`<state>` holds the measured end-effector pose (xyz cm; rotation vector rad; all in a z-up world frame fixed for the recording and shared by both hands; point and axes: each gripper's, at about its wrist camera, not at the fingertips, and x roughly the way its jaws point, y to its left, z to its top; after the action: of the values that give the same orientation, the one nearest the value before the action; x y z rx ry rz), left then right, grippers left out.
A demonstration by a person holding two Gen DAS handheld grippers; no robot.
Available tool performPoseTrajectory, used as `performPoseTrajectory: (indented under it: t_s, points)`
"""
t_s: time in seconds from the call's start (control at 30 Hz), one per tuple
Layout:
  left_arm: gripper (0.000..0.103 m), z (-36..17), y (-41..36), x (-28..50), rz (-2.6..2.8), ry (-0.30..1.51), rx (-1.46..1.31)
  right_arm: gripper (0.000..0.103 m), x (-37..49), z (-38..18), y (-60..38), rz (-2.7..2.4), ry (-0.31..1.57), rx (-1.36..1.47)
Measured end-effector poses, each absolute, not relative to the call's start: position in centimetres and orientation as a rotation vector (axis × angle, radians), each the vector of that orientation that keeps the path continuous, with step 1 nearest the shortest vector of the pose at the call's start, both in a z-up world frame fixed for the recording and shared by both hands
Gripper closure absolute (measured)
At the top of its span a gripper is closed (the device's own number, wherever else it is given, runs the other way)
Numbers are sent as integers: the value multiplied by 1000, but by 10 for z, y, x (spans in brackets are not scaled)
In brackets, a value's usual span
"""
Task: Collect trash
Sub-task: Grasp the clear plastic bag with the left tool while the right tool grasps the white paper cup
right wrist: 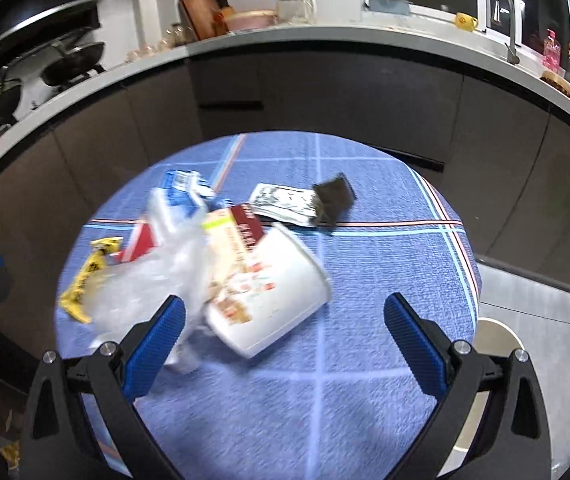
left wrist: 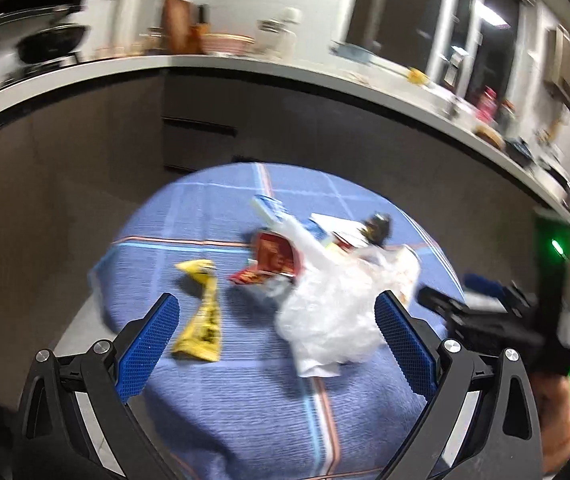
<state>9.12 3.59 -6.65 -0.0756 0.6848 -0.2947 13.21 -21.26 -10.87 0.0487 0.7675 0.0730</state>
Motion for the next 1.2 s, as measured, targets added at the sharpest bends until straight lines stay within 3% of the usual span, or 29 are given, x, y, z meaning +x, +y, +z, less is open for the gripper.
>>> performPoseTrajectory:
  t_s: [0.27, 0.4, 0.53, 0.57, 0.63, 0.7, 0.9, 1.2]
  points:
    - [14, -92, -12, 123, -486, 757, 19, 3, 171, -141, -226, 93, 850, 176]
    - [25, -107, -21, 144, -503, 810, 9, 3, 183, -155, -225, 84, 889, 229]
    - [52, -119, -21, 159, -500, 879, -22, 5, 185, -165, -233, 99, 909, 297]
    - [57, -122, -22, 161, -500, 892, -30, 15, 184, -165, -235, 107, 907, 308]
    - [82, -125, -21, 162, -505, 916, -39, 25, 181, -163, -241, 115, 892, 336]
    - [98, -124, -22, 161, -500, 918, -41, 38, 178, -159, -242, 111, 882, 336]
    - [102, -100, -18, 145, -487, 864, -33, 50, 162, -142, -249, 124, 846, 324]
    - [102, -33, -16, 112, -527, 720, -46, 51, 115, -91, -273, 96, 701, 314]
